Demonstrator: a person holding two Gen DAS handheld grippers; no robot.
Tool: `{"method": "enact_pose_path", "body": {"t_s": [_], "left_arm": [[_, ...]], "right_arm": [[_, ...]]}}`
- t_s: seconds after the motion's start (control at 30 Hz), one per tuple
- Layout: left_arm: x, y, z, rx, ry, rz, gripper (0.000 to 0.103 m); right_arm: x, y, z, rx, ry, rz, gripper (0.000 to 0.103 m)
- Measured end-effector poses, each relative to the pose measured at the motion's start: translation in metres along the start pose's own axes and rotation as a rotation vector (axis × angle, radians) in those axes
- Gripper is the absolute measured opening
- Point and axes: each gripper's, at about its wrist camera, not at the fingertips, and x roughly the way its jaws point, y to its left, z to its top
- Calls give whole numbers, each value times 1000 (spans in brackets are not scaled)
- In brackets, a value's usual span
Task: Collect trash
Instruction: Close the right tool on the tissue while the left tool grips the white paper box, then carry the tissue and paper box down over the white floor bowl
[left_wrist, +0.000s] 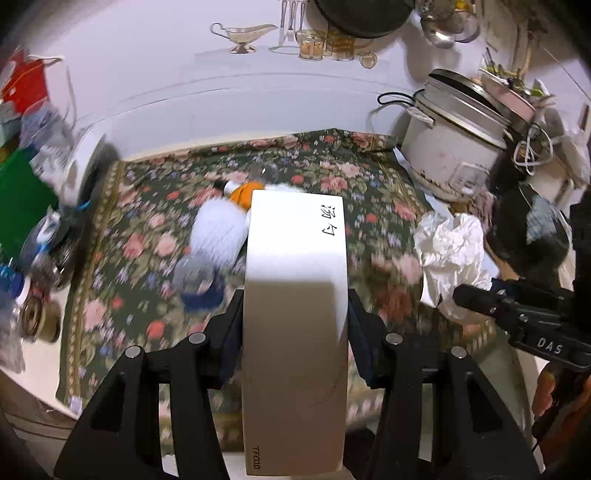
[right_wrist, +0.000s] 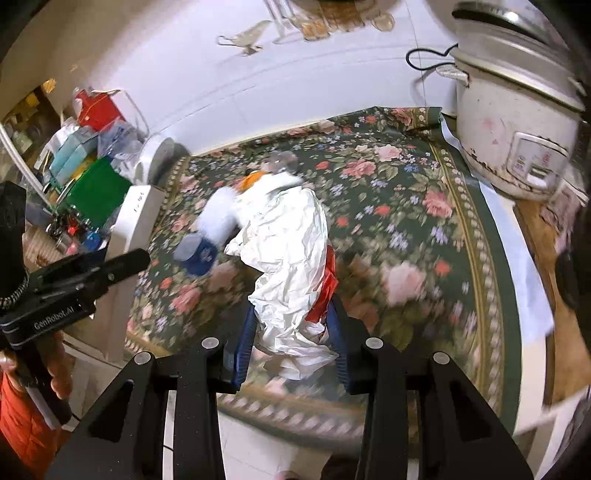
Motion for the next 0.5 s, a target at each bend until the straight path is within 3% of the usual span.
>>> {"method": "enact_pose_path", "body": {"t_s": [0.27, 0.5], "left_arm": [[-50, 20, -82, 12, -26, -3, 51], [-68, 26, -141, -8, 48, -25, 51]], "right_arm": [[-25, 57, -69, 34, -41, -26, 34], [-36, 81, -118, 65, 15, -55, 34]]}}
